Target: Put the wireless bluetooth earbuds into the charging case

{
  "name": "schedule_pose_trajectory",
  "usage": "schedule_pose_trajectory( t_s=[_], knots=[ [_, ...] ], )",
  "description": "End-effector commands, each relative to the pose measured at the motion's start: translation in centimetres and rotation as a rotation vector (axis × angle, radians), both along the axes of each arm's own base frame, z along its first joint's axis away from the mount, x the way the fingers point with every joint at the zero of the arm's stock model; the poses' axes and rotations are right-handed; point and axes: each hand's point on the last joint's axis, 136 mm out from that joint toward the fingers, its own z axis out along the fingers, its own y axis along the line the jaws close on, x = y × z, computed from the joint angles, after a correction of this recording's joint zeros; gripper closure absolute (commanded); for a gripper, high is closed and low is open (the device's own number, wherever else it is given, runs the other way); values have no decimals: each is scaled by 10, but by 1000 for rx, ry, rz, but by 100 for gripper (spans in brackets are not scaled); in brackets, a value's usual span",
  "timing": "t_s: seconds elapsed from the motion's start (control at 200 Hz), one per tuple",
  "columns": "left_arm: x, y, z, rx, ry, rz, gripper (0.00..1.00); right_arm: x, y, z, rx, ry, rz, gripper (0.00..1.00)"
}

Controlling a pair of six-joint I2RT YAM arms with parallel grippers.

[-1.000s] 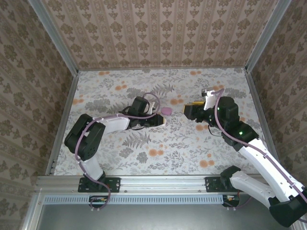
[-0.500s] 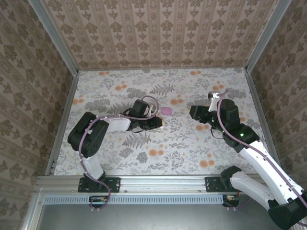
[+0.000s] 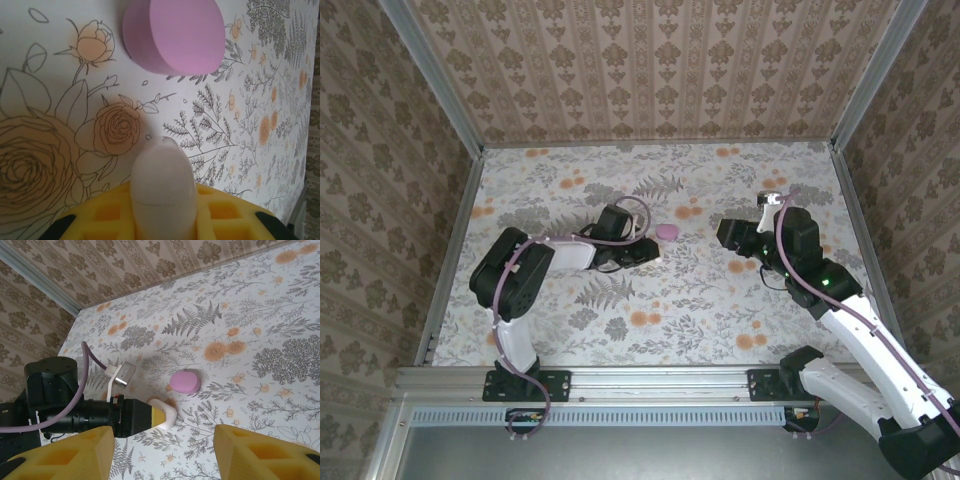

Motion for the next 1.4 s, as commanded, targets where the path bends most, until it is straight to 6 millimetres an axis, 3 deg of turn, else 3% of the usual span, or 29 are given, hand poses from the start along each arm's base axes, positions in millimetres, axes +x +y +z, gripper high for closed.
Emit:
schedule_pose_trajectory(
  t_s=[0.0, 0.235, 0.985, 1.105, 1.23, 1.395],
  knots=[
    [6, 1, -5, 17, 40, 36, 88, -5, -5, -8, -2, 33, -19, 43],
    [4, 10, -8, 63, 32, 58, 76, -3, -6, -10, 11, 40, -25, 43],
    [3, 32, -3, 203, -18, 52, 60, -2, -10, -16, 39, 72, -55, 43],
    [3, 35, -1, 218, -30, 53, 53, -2, -10, -16, 40, 71, -53, 43],
    [3, 41, 3, 241, -57, 62, 35, -2, -11, -15, 44, 71, -57, 43],
    [6, 54, 11, 292, -99, 84, 31, -1, -12, -16, 42, 70, -61, 43]
  ],
)
